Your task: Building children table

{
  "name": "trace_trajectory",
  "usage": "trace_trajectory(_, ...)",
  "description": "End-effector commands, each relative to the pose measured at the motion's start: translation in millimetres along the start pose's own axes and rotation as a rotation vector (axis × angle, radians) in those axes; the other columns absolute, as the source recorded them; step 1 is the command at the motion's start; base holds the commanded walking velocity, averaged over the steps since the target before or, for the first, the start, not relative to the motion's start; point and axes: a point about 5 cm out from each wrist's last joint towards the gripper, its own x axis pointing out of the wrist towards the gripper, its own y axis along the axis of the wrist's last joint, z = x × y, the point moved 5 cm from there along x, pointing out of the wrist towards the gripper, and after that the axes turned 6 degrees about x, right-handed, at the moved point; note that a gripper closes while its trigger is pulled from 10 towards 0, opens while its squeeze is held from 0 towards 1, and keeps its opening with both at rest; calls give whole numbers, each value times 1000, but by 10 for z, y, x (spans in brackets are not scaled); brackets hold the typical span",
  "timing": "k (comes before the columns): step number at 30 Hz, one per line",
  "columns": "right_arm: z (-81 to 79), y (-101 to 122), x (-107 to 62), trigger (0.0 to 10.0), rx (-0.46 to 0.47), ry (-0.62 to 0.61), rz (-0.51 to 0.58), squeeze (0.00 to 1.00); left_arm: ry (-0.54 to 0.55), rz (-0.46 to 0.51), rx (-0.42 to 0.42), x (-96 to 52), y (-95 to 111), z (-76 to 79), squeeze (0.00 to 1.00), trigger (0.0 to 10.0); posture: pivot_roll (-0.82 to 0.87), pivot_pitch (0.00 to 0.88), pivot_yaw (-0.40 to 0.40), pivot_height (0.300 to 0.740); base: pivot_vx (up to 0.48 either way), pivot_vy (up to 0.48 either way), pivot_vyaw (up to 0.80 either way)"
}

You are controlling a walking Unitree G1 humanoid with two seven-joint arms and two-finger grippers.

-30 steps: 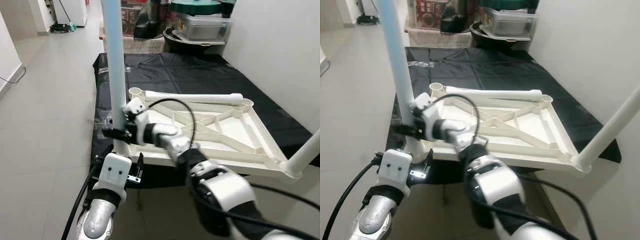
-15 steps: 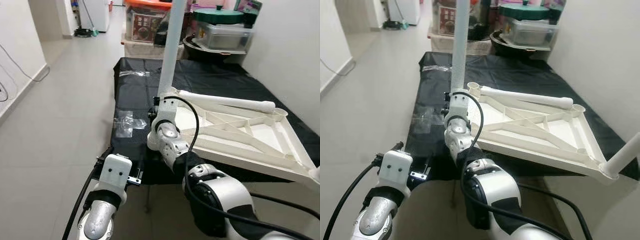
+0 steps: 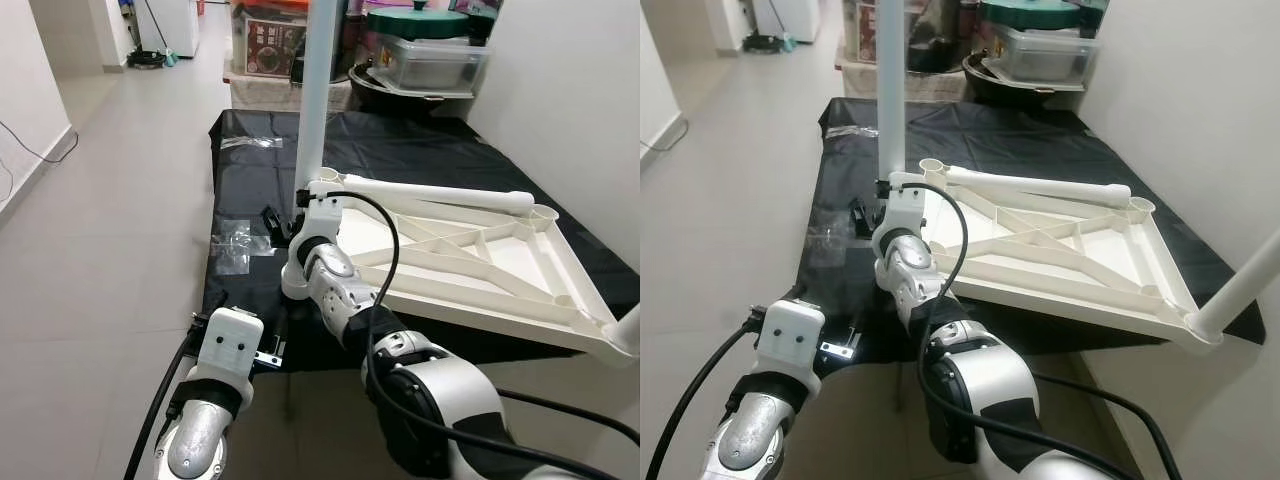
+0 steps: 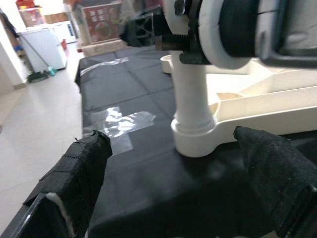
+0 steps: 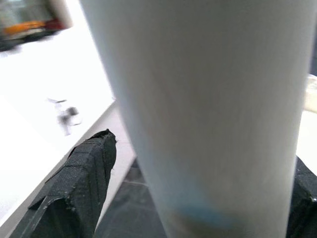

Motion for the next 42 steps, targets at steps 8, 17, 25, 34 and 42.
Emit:
trace_trajectory(8,-365,-44,-147,10000,-98,549,-207,0,-20,-2,4,3,-18,65,0,10000,72,33,-110,740,0,0,0)
trace_trajectory(17,-555,-425,-269,6275,-287,684,-385,0,-12,-3,7,-3,-7,46,0,10000,88,54,-122,740,0,0,0)
trace_trajectory(25,-605,-359,-149,0,-304,567,-299,0,-9,-7,6,-8,-14,41,0,10000,86,61,-122,740,0,0,0)
trace_trajectory(34,-215,-82,60,0,-200,56,-117,0,-11,-9,4,-13,-20,47,0,10000,76,62,-117,740,0,0,0)
trace_trajectory(42,252,-138,-65,0,34,-483,-69,0,-12,-10,7,-13,-21,45,0,10000,76,62,-117,740,0,0,0)
